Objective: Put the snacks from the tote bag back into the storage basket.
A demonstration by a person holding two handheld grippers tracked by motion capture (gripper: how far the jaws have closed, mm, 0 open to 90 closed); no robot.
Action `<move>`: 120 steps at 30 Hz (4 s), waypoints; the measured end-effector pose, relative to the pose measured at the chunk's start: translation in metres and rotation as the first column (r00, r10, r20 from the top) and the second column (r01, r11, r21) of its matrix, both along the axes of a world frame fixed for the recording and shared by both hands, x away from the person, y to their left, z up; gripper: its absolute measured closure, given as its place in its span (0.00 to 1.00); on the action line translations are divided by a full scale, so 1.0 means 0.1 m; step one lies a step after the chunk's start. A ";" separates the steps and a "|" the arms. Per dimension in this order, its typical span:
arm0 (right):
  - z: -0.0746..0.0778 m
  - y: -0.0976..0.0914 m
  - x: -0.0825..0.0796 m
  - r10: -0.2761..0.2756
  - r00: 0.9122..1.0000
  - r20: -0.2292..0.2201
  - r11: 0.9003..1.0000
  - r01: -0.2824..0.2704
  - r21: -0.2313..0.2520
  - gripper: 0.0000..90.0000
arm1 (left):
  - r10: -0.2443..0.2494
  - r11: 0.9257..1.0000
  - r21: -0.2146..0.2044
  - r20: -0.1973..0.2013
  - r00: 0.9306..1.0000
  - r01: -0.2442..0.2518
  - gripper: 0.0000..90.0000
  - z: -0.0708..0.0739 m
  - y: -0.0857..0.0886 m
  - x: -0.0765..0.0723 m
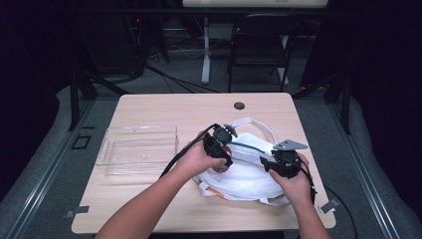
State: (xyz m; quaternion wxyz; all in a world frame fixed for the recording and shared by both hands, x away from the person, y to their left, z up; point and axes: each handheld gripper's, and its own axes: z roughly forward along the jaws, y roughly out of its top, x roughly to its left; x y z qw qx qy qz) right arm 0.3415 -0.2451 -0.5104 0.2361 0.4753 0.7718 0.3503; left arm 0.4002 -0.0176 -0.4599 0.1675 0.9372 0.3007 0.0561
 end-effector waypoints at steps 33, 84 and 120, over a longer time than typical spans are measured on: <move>0.01 0.00 -0.01 0.000 1.000 0.006 1.000 0.000 0.004 0.54 | 0.012 1.000 0.011 0.006 1.000 -0.012 0.28 0.23 0.11 0.01; 0.00 0.01 -0.01 -0.001 1.000 0.007 1.000 0.001 0.002 0.54 | 0.063 0.997 0.037 0.034 0.997 -0.064 0.28 0.60 0.58 0.08; -0.01 0.02 -0.01 -0.005 1.000 0.012 1.000 0.005 -0.007 0.54 | 0.161 0.986 0.034 0.050 0.986 -0.163 0.28 0.71 1.18 0.18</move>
